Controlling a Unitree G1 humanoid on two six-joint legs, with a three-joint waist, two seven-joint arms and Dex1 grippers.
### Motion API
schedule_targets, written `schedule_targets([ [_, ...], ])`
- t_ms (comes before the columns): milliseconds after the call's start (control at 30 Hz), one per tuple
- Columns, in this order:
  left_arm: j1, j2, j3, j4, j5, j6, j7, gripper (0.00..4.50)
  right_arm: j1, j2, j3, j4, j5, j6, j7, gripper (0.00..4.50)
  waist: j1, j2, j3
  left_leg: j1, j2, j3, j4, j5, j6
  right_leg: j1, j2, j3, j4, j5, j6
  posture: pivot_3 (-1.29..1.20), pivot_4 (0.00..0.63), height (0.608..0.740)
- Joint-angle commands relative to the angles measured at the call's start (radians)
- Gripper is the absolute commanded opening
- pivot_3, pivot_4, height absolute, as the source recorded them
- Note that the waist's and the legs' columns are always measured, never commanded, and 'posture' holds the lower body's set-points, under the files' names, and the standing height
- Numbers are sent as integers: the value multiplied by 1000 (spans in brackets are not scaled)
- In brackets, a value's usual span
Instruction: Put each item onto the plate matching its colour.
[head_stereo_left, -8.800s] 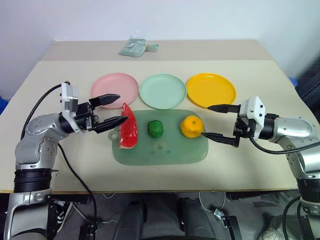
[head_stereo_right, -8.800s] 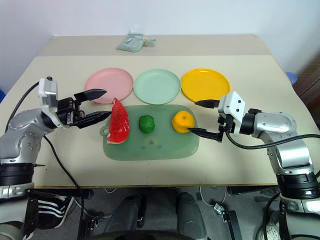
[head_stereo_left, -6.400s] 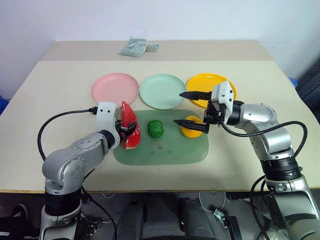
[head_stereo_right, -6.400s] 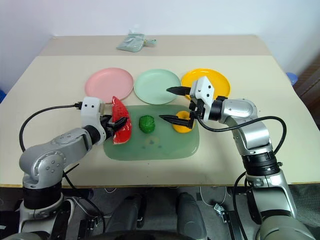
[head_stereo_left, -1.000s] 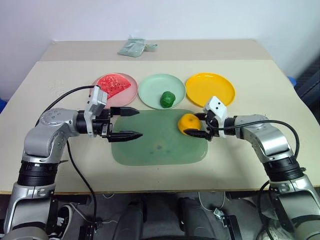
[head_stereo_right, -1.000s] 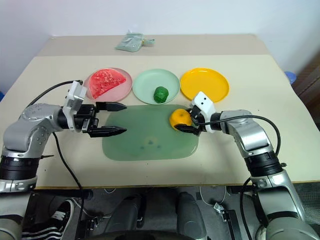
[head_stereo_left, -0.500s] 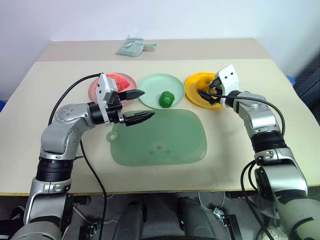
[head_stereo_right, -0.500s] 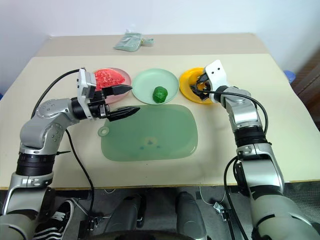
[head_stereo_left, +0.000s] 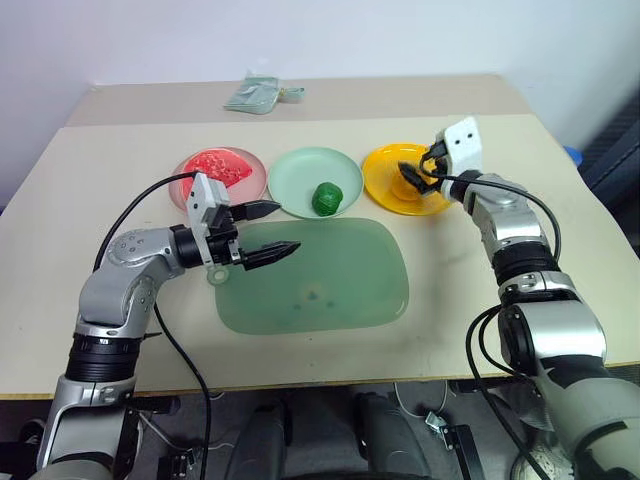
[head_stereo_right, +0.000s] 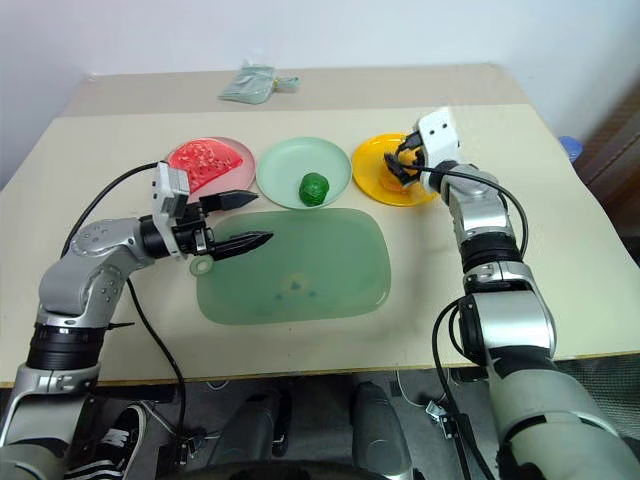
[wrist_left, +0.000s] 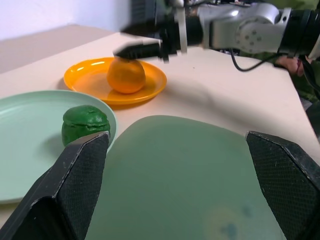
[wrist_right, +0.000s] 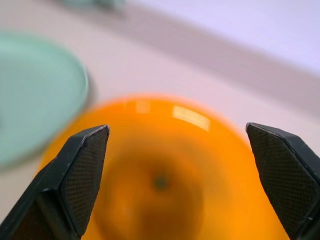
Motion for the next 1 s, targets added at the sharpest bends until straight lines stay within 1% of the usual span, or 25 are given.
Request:
schedule_targets([
  [33,1,19,39,-30,-25,-29,-12,4500,69,-12,-54,-255,153,32,198,4466,3,0,0,0,0,0,0,0,0,0,0,0,0,0,0,0,150,738],
  [100,7,40,50,-26,-40,-23,-34,4500,182,-37,-38,-478,236,65,339,4466,6,0,0,0,0,-1,0,0,0,0,0,0,0,0,0,0,150,738],
  [233,18,68,62,-18,-51,-21,-60,4500,418,-159,6,-860,379,195,580,4466,14,0,0,0,0,-1,1,0,0,1,-1,-1,0,0,0,0,150,738],
  [300,28,78,76,-7,-58,-29,-71,4500,525,-229,17,-1000,423,233,662,4466,16,0,0,0,0,-1,2,0,0,1,-1,-1,0,0,0,0,150,738],
  [333,34,82,84,0,-55,-43,-77,4500,560,-249,24,-1039,423,233,681,4466,18,0,0,0,0,-1,2,0,0,2,-1,-1,0,0,0,0,150,738],
  [433,60,79,90,-8,-54,-74,-85,4500,616,-285,22,-1080,407,230,688,4466,7,0,0,1,0,0,2,0,0,2,0,0,0,0,0,0,150,738],
  [567,86,79,84,-10,-46,-99,-88,4500,657,-327,-11,-1114,434,266,701,4466,9,0,0,1,0,0,2,0,0,2,0,0,0,0,0,0,150,738],
  [633,91,81,81,3,-48,-105,-96,4500,683,-341,-23,-1147,440,286,684,4466,15,0,0,1,0,-1,2,0,0,2,0,0,0,0,0,0,150,738],
  [767,72,71,49,41,-42,-105,-116,4500,723,-361,-48,-1207,462,343,646,4466,30,0,0,1,0,0,3,0,0,3,0,0,0,0,0,0,150,738],
  [867,55,59,29,71,-27,-124,-133,4500,746,-364,-55,-1233,450,350,616,4466,34,0,0,1,0,0,4,0,0,3,0,0,0,0,0,0,150,738],
  [1000,8,41,23,102,-28,-136,-137,4500,741,-360,-65,-1252,451,364,575,4466,35,-1,0,1,0,0,4,0,0,3,0,0,0,0,0,0,150,738],
])
